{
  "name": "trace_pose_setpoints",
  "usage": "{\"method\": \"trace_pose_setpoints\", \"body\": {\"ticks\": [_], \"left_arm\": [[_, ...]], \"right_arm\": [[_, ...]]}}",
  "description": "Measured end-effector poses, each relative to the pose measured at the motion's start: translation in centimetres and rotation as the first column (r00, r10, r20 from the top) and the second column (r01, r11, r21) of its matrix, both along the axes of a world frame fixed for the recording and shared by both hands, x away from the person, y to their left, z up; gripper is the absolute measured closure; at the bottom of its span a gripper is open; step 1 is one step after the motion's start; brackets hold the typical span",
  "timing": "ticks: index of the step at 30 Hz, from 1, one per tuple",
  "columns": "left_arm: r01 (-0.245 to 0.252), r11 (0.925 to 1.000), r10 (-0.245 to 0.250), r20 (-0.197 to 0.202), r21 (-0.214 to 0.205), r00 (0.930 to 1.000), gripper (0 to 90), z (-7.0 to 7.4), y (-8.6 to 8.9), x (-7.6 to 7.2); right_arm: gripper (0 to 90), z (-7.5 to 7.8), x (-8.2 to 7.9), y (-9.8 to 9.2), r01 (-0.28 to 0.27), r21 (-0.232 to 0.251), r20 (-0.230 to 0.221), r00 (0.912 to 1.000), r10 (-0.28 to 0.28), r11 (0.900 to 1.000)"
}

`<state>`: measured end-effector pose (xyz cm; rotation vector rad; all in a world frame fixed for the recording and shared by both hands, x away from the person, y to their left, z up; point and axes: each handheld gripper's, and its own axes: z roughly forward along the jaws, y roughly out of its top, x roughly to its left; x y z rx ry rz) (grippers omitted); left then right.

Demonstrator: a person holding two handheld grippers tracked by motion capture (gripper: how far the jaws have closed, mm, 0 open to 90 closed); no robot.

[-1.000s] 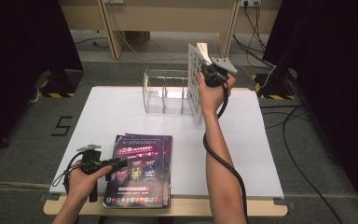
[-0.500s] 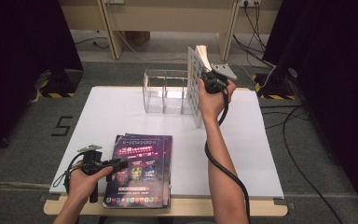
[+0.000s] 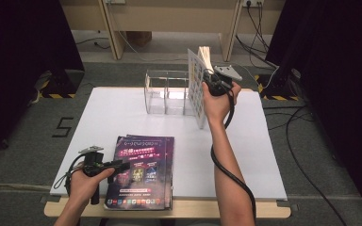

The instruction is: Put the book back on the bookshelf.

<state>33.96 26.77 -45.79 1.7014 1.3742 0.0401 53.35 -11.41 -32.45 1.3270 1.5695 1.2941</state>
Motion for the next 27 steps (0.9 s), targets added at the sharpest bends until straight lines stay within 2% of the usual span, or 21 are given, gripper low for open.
{"method": "trace_pose_setpoints", "body": {"ticks": [3, 5, 7, 14, 17, 20, 27], "left_arm": [[0.0, 1.0, 0.0, 0.0, -0.002, 1.0, 49.6, 0.0, 0.0, 0.0], [0.002, 1.0, -0.002, -0.002, -0.001, 1.0, 49.6, 0.0, 0.0, 0.0], [0.003, 1.0, -0.003, -0.002, -0.002, 1.0, 49.6, 0.0, 0.0, 0.0], [0.003, 1.0, -0.003, -0.003, -0.002, 1.0, 49.6, 0.0, 0.0, 0.0], [0.002, 1.0, -0.002, -0.005, -0.001, 1.0, 49.6, -0.1, 0.0, 0.0], [0.004, 1.0, -0.004, -0.007, -0.001, 1.0, 49.6, -0.1, 0.0, 0.0], [0.004, 1.0, -0.004, -0.007, 0.0, 1.0, 49.5, -0.2, -0.1, 0.0]], "right_arm": [[66.4, 0.1, 0.1, -0.1, -0.002, -0.009, -0.002, 1.0, 0.002, 1.0], [64.8, 0.3, 0.3, -0.1, -0.02, -0.012, -0.027, 0.9994, 0.019, 0.9997], [64.4, 0.4, 0.4, 0.0, -0.023, -0.016, -0.024, 0.9995, 0.022, 0.9996], [65.3, 0.6, 0.9, 0.4, -0.034, -0.02, -0.052, 0.9981, 0.032, 0.9992], [71.4, 0.5, 1.4, 0.4, -0.028, -0.034, -0.091, 0.9955, 0.025, 0.999], [73.1, 0.7, 1.5, 0.4, -0.01, -0.034, -0.108, 0.9941, 0.006, 0.9994], [74.1, 0.7, 1.6, 0.7, 0.013, -0.034, -0.112, 0.9936, -0.017, 0.9993]]}}
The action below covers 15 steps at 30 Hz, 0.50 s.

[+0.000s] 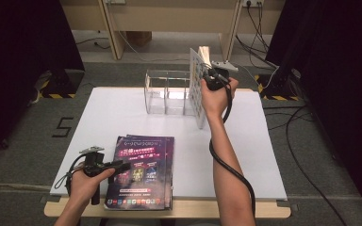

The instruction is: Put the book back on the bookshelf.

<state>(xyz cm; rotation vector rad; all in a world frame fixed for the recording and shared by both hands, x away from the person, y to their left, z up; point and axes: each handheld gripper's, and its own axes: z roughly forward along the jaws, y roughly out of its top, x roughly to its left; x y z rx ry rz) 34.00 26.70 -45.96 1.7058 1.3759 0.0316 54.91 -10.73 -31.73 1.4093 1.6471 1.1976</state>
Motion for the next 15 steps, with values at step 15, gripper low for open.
{"method": "trace_pose_setpoints", "body": {"ticks": [15], "left_arm": [[-0.008, 1.0, 0.008, -0.009, -0.004, 0.9999, 49.6, -0.24, 0.3, 0.2]], "right_arm": [[74.5, -0.14, 0.63, 0.08, 0.011, 0.03, 0.059, 0.9982, -0.013, 0.9995]]}}
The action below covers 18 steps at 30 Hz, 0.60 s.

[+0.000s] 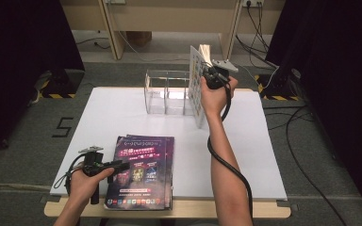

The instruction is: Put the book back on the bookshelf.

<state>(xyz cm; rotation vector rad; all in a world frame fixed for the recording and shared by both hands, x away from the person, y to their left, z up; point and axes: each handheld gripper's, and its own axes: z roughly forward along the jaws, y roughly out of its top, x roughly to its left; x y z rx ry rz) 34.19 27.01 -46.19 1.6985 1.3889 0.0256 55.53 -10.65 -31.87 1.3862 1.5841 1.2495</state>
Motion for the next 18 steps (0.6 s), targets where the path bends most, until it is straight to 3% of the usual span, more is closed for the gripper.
{"method": "trace_pose_setpoints", "body": {"ticks": [6, 18], "left_arm": [[0.001, 1.0, -0.001, 0.0, 0.0, 1.0, 49.6, 0.0, 0.0, 0.0], [0.002, 1.0, -0.002, 0.001, 0.001, 1.0, 49.6, -0.1, 0.1, 0.0]], "right_arm": [[74.5, 0.4, 0.5, 0.1, 0.009, 0.011, 0.03, 0.9995, -0.009, 0.9999], [74.0, -0.9, 0.8, 0.6, 0.044, -0.014, 0.058, 0.9974, -0.043, 0.9989]]}}
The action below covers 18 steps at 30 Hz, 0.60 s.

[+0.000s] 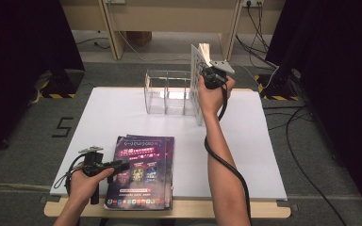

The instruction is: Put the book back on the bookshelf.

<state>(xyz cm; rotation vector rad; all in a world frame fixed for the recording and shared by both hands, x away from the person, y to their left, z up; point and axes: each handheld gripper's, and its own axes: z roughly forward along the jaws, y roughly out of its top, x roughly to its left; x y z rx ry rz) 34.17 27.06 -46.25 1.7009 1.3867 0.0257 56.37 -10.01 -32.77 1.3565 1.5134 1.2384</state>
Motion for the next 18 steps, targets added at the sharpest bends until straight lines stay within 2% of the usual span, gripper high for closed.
{"method": "trace_pose_setpoints", "body": {"ticks": [3, 9, 18], "left_arm": [[0.001, 1.0, -0.001, 0.001, 0.001, 1.0, 49.6, 0.0, -0.1, 0.0], [0.005, 1.0, -0.005, 0.001, -0.001, 1.0, 49.6, 0.0, -0.2, -0.1], [0.007, 1.0, -0.007, 0.004, 0.005, 1.0, 49.5, 0.1, -0.4, -0.1]], "right_arm": [[73.4, -0.1, -0.2, 0.1, -0.005, -0.025, 0.002, 1.0, 0.005, 0.9997], [69.3, -0.1, -0.4, -0.3, -0.007, -0.039, -0.003, 1.0, 0.007, 0.9992], [65.9, -0.1, -1.3, -0.7, -0.022, -0.037, -0.009, 0.9997, 0.021, 0.9991]]}}
